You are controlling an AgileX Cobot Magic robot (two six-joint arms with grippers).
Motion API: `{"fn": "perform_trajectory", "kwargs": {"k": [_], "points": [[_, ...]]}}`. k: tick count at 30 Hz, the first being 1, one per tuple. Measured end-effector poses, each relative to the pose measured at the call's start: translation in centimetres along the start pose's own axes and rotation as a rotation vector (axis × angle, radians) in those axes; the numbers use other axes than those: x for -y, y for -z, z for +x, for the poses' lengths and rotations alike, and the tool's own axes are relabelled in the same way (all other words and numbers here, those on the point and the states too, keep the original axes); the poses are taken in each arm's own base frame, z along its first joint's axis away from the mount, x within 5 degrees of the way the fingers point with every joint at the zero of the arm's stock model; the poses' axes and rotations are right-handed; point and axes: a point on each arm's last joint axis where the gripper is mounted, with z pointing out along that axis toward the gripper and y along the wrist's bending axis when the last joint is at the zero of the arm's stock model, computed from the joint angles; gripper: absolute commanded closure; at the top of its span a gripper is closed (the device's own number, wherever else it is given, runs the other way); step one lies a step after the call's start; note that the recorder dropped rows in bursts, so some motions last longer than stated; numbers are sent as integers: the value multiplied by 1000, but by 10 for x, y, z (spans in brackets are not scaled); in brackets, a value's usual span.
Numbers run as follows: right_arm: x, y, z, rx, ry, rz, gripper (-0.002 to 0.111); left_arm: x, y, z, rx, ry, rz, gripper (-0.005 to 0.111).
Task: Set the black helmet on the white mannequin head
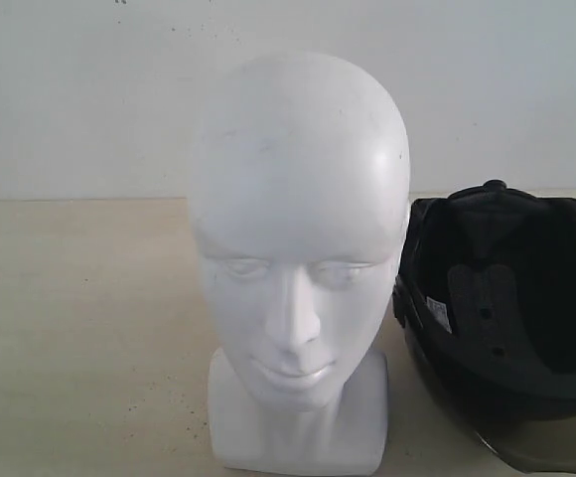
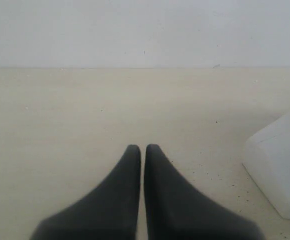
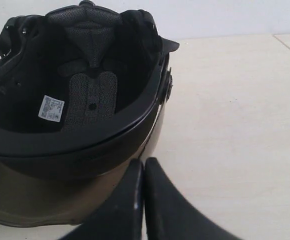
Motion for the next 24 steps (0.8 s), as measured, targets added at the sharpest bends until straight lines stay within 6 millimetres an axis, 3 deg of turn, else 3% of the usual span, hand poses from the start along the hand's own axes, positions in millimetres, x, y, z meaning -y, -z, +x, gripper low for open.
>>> {"fn": "perform_trajectory", "kwargs": {"k": [16, 20, 24], "points": [[-2, 0, -1, 8, 4, -32, 108, 0, 0, 0, 0, 0, 0, 102], [-6, 1, -8, 86, 14, -103, 108, 0, 0, 0, 0, 0, 0, 102], [-6, 4, -26, 274, 2, -108, 108, 0, 0, 0, 0, 0, 0, 102]]}}
